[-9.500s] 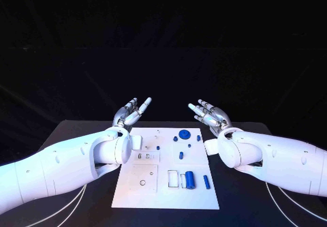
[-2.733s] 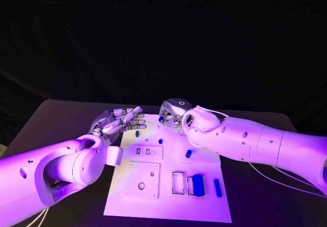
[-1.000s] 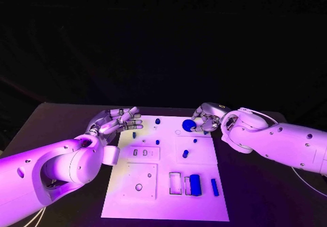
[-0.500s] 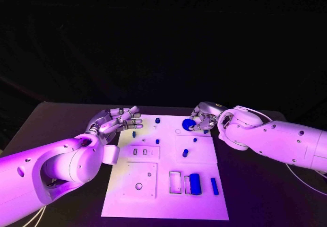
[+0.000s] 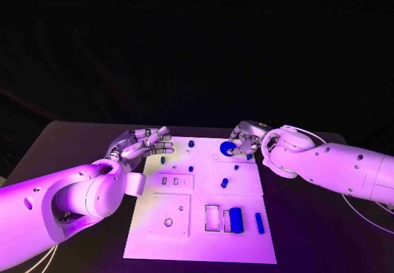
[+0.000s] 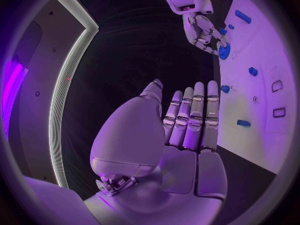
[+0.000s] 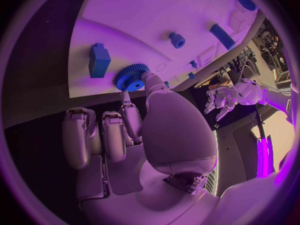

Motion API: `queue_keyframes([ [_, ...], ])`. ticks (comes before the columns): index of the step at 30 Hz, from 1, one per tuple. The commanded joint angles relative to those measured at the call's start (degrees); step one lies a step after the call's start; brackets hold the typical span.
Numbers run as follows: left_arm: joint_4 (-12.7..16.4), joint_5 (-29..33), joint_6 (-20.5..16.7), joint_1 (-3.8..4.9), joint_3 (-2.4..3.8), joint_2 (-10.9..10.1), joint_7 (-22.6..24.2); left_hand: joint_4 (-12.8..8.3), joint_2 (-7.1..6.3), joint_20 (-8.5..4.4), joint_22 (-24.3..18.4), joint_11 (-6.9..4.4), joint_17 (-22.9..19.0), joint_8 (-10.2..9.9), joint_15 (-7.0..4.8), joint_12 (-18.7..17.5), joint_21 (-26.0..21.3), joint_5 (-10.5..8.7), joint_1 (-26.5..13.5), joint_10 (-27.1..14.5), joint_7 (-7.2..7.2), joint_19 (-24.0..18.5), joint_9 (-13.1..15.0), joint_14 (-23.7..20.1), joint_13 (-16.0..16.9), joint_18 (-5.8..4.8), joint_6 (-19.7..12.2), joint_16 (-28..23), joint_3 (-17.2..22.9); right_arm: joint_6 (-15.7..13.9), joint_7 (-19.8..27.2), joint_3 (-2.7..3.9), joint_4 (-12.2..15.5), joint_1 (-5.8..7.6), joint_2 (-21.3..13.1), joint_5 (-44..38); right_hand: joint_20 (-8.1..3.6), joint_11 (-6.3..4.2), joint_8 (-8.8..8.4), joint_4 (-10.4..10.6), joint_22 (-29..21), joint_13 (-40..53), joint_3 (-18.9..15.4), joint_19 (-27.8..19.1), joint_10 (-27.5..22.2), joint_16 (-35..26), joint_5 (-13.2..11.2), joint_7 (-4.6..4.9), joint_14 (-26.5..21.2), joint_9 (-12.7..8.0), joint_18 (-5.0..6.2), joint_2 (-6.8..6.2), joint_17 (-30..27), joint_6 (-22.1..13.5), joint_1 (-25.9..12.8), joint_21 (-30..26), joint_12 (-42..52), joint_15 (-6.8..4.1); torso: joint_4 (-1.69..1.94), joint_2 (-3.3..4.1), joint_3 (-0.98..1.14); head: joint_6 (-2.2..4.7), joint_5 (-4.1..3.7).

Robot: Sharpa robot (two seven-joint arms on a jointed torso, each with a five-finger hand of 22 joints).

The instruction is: Assemble the parts on the task board

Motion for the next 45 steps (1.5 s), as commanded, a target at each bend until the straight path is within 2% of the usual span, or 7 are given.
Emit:
queue_keyframes([
  [1, 0.05, -0.28, 1.24, 0.10, 0.05, 0.13, 0.03, -0.02, -0.17, -0.03, 0.05, 0.37, 0.09, -0.21, 0.20, -0.35, 0.29, -0.23, 0.24, -0.06, 0.44, -0.49, -0.01, -0.24, 0.00, 0.51, 0.04, -0.27, -0.15, 1.53, -0.28, -0.07, -0.05, -0.10, 0.09, -0.29, -0.02, -0.01, 0.64, 0.26, 6.38, 0.52, 0.11, 0.36, 0.71, 0.38, 0.19, -0.17, 5.33, 0.20, -0.63, 0.53, 12.16, -0.06, 0.42, 0.28, 0.62, 0.20, -0.06, 0.00, 0.01, -0.12, -0.01],
  [9, 0.03, -0.28, 1.38, 0.10, 0.05, 0.14, -0.11, -0.02, -0.17, -0.03, 0.05, 0.37, 0.09, -0.21, 0.20, -0.35, 0.29, -0.23, 0.24, -0.06, 0.44, -0.49, -0.01, -0.24, 0.00, 0.51, 0.04, -0.27, -0.15, 0.50, -0.18, -0.08, 0.18, -0.11, 0.14, -1.50, -0.43, -0.83, 3.04, -0.48, 7.41, 2.68, 1.67, 1.01, 2.15, 0.54, -2.07, -1.12, 5.40, 1.13, -0.84, 2.34, 12.52, 3.02, 2.91, 0.91, 2.44, -0.42, -0.02, 0.01, 0.00, -0.13, -0.23],
  [16, -0.02, -0.28, 1.44, 0.10, 0.05, 0.17, -0.16, -0.05, -0.13, -0.01, 0.07, 0.39, 0.11, -0.26, 0.21, -0.40, 0.32, -0.22, 0.29, -0.08, 0.46, -0.55, -0.02, -0.27, 0.00, 0.52, 0.02, -0.34, -0.12, -3.62, -0.52, -0.09, 0.97, -0.16, 0.25, -5.81, -1.20, -1.91, 4.18, -1.12, 8.74, 4.86, 3.91, 1.91, 3.85, 0.75, -3.86, -2.35, 5.51, 1.84, -1.16, 3.54, 13.01, 5.50, 4.64, 1.78, 4.20, -1.31, 0.04, -0.01, -0.03, -0.12, -0.41],
  [24, -0.11, -0.28, 1.46, 0.10, 0.05, 0.19, -0.19, -0.07, -0.09, 0.00, 0.08, 0.39, 0.12, -0.28, 0.21, -0.43, 0.34, -0.21, 0.34, -0.09, 0.47, -0.58, -0.02, -0.27, 0.00, 0.52, 0.01, -0.37, -0.09, -5.53, -1.01, -0.08, 2.03, -0.19, 0.19, -7.67, -1.36, -2.04, 4.22, -1.06, 9.03, 5.19, 4.36, 2.11, 4.11, 0.82, -4.00, -2.48, 5.55, 1.92, -1.24, 3.63, 13.20, 5.80, 4.66, 1.97, 4.45, -1.45, 0.02, 0.01, -0.02, -0.15, -0.25],
  [33, -0.26, -0.28, 1.54, 0.09, 0.05, 0.19, -0.25, -0.07, -0.09, 0.00, 0.08, 0.39, 0.12, -0.28, 0.21, -0.43, 0.34, -0.21, 0.34, -0.09, 0.47, -0.58, -0.02, -0.27, 0.00, 0.52, 0.01, -0.37, -0.09, -7.32, -1.61, 0.07, 7.08, 0.08, -0.12, -10.04, -1.56, -2.14, 3.96, -0.81, 9.38, 5.20, 4.96, 2.35, 4.11, 0.82, -3.30, -2.54, 5.56, 1.94, -1.33, 3.35, 13.19, 5.82, 4.34, 2.20, 4.41, -1.58, -0.03, -0.02, -0.02, 0.17, 0.07],
  [39, -0.38, -0.28, 1.51, 0.09, 0.05, 0.23, -0.24, -0.10, -0.06, 0.01, 0.09, 0.40, 0.13, -0.32, 0.22, -0.47, 0.37, -0.21, 0.40, -0.11, 0.49, -0.61, -0.02, -0.28, 0.00, 0.52, -0.01, -0.41, -0.06, -7.87, -2.53, 0.13, 7.95, 0.50, 2.46, -12.65, -1.58, -2.15, 3.89, -0.82, 9.82, 5.28, 5.11, 2.66, 4.18, 0.89, -3.26, -2.55, 5.59, 1.94, -1.45, 3.33, 13.37, 5.80, 4.39, 2.52, 4.47, -1.60, 0.10, -0.01, -0.05, 0.30, 0.05],
  [45, -0.50, -0.28, 1.51, 0.09, 0.05, 0.31, -0.23, -0.10, -0.06, 0.01, 0.09, 0.40, 0.13, -0.32, 0.22, -0.47, 0.37, -0.21, 0.40, -0.11, 0.49, -0.61, -0.02, -0.28, 0.00, 0.52, -0.01, -0.41, -0.06, -8.17, -3.44, 0.12, 6.35, 0.63, 6.46, -14.05, -1.62, -2.17, 3.81, -0.82, 10.08, 5.33, 5.42, 2.85, 4.21, 0.93, -3.24, -2.57, 5.62, 1.94, -1.51, 3.40, 13.47, 5.85, 4.46, 2.69, 4.49, -1.62, 0.06, 0.03, -0.07, 0.25, 0.08],
])
